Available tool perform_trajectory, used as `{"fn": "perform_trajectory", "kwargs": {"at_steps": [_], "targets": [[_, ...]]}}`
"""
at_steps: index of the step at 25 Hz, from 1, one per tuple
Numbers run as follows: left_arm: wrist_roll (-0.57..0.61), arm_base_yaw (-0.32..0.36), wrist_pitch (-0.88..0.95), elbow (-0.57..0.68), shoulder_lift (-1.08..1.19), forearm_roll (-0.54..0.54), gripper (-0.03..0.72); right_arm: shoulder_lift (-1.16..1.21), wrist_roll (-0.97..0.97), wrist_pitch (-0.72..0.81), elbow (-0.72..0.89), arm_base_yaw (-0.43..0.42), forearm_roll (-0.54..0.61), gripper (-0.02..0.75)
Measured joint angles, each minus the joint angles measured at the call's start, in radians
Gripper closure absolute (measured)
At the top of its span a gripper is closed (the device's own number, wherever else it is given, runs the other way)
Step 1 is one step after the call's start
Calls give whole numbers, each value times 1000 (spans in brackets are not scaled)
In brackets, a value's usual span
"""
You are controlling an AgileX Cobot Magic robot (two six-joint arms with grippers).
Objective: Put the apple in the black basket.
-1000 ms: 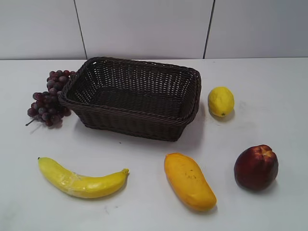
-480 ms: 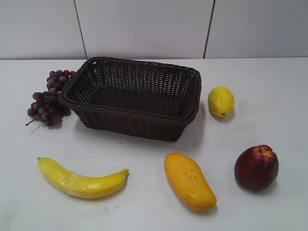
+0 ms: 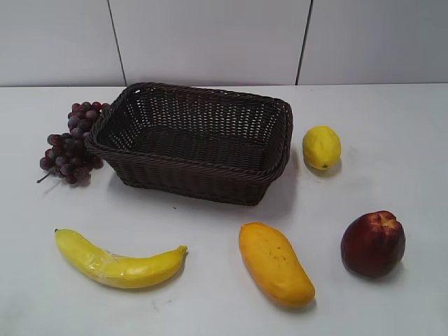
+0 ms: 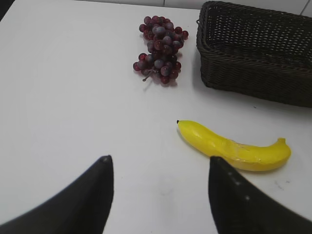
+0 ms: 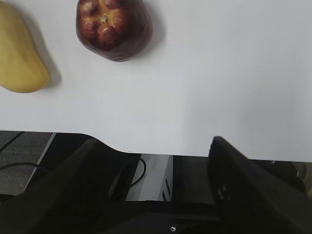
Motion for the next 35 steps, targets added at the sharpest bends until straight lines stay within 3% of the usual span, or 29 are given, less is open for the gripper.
{"fn": "perform_trajectory", "kwargs": {"at_steps": [6, 13, 27, 35], "targets": [[0, 0, 0, 0, 0, 0, 226, 145, 39, -45, -75, 115, 4, 223], [0, 0, 0, 0, 0, 0, 226, 317, 187, -98, -120, 226, -88, 223], [0, 0, 0, 0, 0, 0, 226, 567, 276, -291, -120, 230, -104, 223], [0, 0, 0, 0, 0, 0, 226, 606, 287, -275, -142, 230, -115, 246]]}}
